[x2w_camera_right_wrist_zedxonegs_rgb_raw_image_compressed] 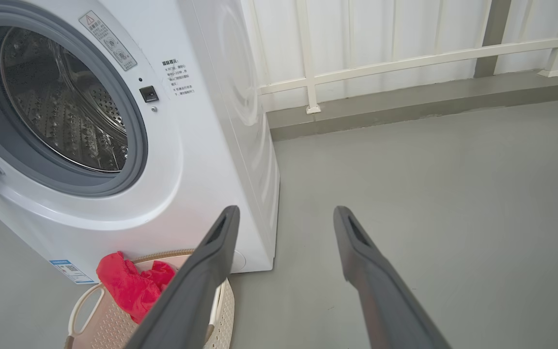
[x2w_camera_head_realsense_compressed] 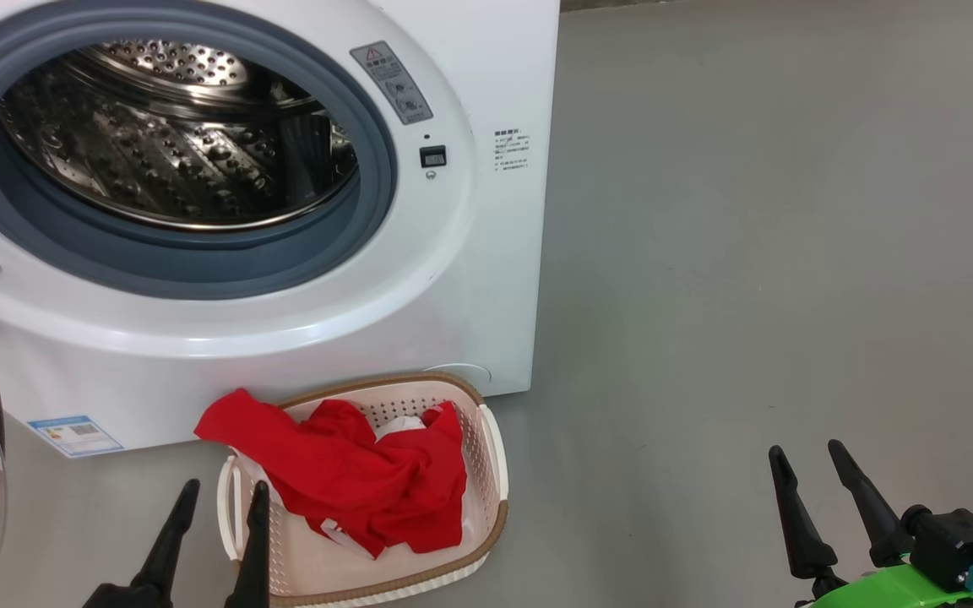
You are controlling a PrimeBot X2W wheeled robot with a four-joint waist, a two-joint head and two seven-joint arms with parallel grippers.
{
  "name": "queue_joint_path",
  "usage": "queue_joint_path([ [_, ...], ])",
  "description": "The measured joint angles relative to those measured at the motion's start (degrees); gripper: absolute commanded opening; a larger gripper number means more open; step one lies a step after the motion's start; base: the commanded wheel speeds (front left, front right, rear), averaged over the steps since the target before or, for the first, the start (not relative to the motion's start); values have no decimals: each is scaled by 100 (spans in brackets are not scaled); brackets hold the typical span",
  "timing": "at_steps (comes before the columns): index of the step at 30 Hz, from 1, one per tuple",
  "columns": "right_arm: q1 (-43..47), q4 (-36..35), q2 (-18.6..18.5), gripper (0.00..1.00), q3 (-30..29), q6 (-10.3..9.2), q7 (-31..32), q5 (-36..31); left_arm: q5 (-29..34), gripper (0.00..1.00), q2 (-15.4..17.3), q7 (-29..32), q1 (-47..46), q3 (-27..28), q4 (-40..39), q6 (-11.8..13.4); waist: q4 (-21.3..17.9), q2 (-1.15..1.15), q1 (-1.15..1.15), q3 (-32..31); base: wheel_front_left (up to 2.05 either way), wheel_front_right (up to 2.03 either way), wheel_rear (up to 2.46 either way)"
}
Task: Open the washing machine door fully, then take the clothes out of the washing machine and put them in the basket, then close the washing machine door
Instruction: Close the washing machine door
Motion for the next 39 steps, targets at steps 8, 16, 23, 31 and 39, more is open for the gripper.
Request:
queue_joint_path([
  [8, -1, -2, 10, 100, -3, 1, 0, 0, -58, 100, 0, 0, -34, -68, -12, 16, 60, 0, 0, 10, 0, 0, 0],
  [16, -6, 5, 8, 100, 69, 0, 0, -1, -330, 100, 1, 0, -124, -235, 13, 225, 469, 0, 0, 9, 0, 0, 0],
  [23, -13, 43, -92, 100, 244, 1, 0, -1, -547, 100, 1, 0, -72, -324, 62, 470, 1032, 0, 0, -34, 0, 0, 0],
  [31, -19, 107, -182, 100, 439, 1, 0, 0, -619, 100, 2, 0, 157, -397, 154, 603, 1794, 0, 0, -112, 0, 0, 0],
  [39, -19, 167, -225, 100, 634, 1, 0, 1, -644, 100, 3, 0, 214, -457, 177, 658, 2538, 0, 0, -212, 0, 0, 0],
])
